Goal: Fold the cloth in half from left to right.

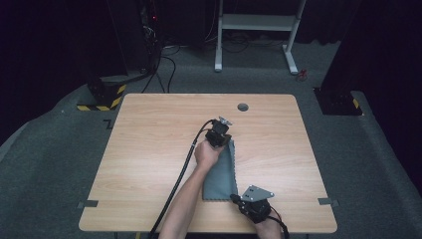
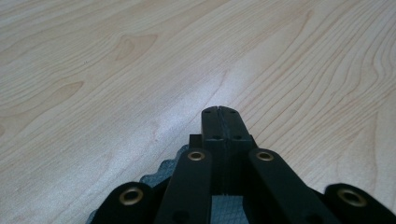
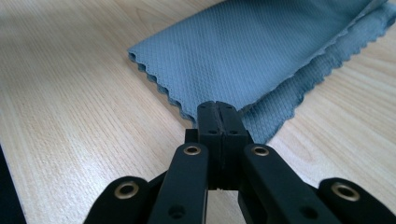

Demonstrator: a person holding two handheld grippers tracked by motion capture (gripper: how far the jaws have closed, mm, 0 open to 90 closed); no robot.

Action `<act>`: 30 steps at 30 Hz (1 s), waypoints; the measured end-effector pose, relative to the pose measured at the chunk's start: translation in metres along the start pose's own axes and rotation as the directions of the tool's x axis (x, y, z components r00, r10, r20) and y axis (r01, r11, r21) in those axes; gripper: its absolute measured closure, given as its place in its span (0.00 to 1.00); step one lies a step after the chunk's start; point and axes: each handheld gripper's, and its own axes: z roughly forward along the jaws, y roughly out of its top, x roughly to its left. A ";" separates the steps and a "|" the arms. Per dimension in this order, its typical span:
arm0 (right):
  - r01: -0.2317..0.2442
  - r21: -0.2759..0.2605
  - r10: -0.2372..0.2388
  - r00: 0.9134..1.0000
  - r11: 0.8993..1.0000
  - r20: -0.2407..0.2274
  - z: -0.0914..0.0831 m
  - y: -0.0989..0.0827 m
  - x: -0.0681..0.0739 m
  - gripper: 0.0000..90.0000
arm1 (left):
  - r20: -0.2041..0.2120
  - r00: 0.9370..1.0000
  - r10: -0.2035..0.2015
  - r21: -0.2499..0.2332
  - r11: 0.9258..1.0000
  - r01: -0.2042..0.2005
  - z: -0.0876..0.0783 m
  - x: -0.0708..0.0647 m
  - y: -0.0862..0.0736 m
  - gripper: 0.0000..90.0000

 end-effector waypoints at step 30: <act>-0.002 0.033 0.002 1.000 0.999 -0.011 0.012 0.013 -0.020 0.83 | 0.040 0.996 0.074 -0.060 0.996 -0.071 -0.104 -0.016 -0.095 0.47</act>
